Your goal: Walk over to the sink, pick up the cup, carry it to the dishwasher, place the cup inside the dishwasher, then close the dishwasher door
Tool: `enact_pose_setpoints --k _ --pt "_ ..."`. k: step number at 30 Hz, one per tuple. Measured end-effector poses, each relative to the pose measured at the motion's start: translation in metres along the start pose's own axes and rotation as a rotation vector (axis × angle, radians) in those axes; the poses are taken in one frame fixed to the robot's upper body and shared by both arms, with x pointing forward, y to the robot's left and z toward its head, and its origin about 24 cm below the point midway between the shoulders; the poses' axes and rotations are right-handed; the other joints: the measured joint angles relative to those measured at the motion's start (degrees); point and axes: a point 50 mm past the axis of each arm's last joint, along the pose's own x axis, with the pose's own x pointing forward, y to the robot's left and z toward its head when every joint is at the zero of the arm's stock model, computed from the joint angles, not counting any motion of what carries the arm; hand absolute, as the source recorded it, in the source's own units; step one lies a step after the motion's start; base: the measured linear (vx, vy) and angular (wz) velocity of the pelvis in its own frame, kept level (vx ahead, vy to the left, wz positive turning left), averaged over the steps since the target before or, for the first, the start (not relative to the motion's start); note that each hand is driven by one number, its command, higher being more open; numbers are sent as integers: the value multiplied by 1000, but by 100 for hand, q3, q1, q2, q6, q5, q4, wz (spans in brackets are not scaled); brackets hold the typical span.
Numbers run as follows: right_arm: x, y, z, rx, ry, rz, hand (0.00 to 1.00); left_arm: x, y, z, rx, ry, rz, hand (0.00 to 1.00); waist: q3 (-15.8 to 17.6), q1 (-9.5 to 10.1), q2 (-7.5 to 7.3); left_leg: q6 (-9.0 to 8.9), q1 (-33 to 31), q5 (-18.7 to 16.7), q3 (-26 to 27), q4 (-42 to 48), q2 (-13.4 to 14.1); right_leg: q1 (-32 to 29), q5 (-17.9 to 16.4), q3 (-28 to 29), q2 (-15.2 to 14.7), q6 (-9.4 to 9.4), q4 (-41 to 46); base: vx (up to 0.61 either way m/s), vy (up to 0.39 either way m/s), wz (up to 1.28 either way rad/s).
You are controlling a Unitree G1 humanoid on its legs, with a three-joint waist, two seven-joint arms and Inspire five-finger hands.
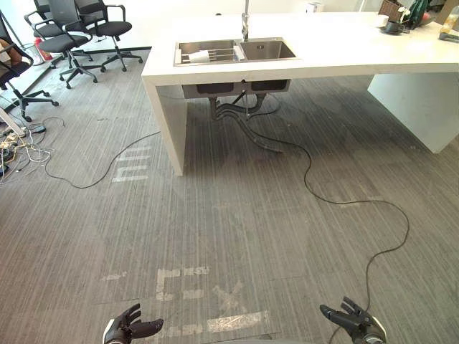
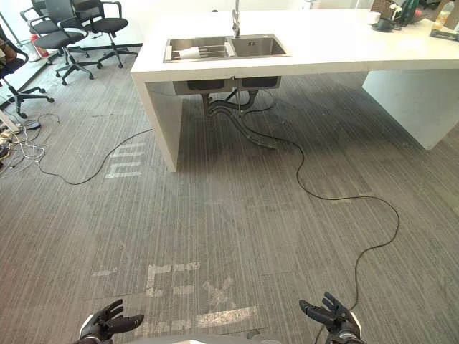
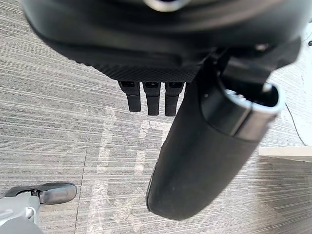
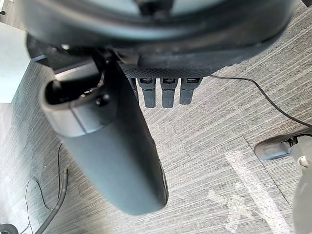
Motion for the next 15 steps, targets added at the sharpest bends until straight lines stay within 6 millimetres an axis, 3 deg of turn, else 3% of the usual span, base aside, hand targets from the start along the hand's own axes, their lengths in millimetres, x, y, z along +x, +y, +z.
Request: enact_pose_setpoints --k 2,3,5,7,8,11,12,13,14,15 --pt "3 6 9 31 -36 4 90 1 -9 4 -18 -24 -18 90 153 9 6 87 -234 -274 42 402 -25 -374 -387 53 -52 108 682 12 29 -8" --pt "4 6 11 43 -45 -4 90 1 -13 6 -23 -33 -29 90 239 9 -15 147 -301 -469 50 661 -68 -558 -681 69 -121 256 1218 28 38 1" --pt "4 7 10 46 -45 -8 90 1 -16 5 -10 -31 -40 90 300 34 22 211 -299 -702 59 906 -65 -942 -892 131 -145 508 2240 62 57 -3" --pt "4 15 6 60 -37 6 90 2 -15 9 -6 -41 -32 90 370 17 26 320 -150 -811 -6 955 -54 -1554 -948 95 -158 515 3623 198 42 15" --pt "3 17 3 66 -26 11 90 2 -14 9 -16 -41 -18 90 396 -19 57 284 -1 -914 -98 977 -41 -1658 -1133 -110 -204 429 3988 245 19 22" --pt "5 20 5 67 -32 19 90 4 -15 18 -45 -72 -15 90 438 -30 94 227 185 -1037 -199 938 52 -1842 -1361 -405 -143 259 3765 360 -38 22" --pt "6 21 11 64 -45 22 90 6 -19 25 -49 -89 -18 90 492 -54 176 161 347 -1077 -283 825 240 -1984 -1394 -552 20 191 3384 416 -101 35" --pt "8 22 17 60 -60 26 90 8 -21 32 -51 -108 -23 90 557 -96 282 76 495 -1070 -358 670 415 -2126 -1258 -686 217 129 2800 424 -106 42" --pt "9 22 19 58 -68 28 90 9 -21 36 -49 -118 -24 90 555 -114 270 28 515 -1068 -420 656 436 -2160 -1060 -693 260 104 2422 469 -119 60" --pt "8 19 20 52 -77 22 90 10 -21 40 -47 -129 -23 90 530 -182 124 -148 597 -1143 -535 720 373 -2183 -237 -673 182 -79 1937 536 -154 72"
